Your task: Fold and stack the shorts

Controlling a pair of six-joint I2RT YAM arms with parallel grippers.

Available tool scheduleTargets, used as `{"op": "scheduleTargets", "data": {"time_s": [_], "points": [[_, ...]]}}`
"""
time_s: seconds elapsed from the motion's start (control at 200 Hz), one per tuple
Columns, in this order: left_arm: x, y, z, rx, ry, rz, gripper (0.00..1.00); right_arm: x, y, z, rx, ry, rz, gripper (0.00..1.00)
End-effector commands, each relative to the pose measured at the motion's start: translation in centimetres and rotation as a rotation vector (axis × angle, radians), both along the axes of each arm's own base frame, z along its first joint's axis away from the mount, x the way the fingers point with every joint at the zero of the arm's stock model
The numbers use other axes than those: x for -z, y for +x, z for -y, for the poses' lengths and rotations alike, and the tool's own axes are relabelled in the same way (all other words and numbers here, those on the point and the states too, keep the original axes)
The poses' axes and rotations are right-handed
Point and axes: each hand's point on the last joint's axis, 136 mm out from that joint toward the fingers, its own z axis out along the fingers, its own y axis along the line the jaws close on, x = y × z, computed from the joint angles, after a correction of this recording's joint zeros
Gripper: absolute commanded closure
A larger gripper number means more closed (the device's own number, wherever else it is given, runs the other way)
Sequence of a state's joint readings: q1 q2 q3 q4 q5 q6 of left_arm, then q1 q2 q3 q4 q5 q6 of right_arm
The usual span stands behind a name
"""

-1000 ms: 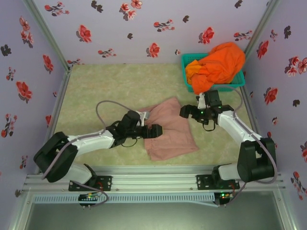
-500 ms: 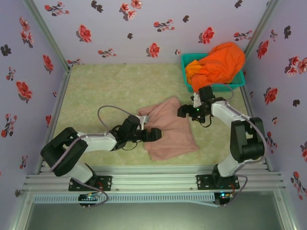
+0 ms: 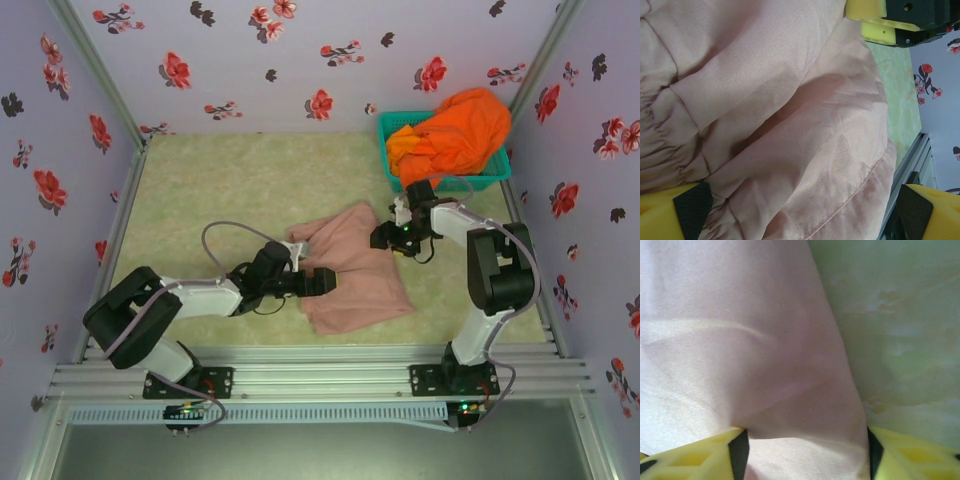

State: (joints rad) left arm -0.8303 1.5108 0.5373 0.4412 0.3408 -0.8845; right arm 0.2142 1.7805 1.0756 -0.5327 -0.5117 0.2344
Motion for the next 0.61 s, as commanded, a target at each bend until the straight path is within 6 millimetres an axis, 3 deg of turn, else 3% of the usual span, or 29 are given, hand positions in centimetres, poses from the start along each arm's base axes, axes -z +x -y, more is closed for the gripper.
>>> {"op": "scheduleTargets", "data": {"time_s": [0.0, 0.09, 0.215, 0.38, 0.6], "points": [[2.5, -0.7, -2.1, -0.033, 0.098, -0.058, 0.01, 0.6, -0.6, -1.0, -0.03, 0.022, -0.035, 0.49], [1.7, -0.4, -2.3, -0.043, 0.105, -0.032, 0.01, 1.1, -0.8, -1.1, -0.031, 0.015, -0.049, 0.7], [-0.5, 0.4, -2.7, -0.065, 0.107, 0.029, 0.01, 1.4, -0.7, -0.6, -0.022, -0.019, -0.046, 0.87], [-3.9, 1.3, -3.6, -0.09, 0.112, 0.114, 0.01, 0.4, -0.5, 1.7, 0.001, -0.159, -0.001, 1.0], [-6.7, 2.3, -5.3, -0.147, 0.111, 0.195, 0.01, -2.9, -0.7, 8.1, 0.008, -0.512, 0.067, 1.0]]}}
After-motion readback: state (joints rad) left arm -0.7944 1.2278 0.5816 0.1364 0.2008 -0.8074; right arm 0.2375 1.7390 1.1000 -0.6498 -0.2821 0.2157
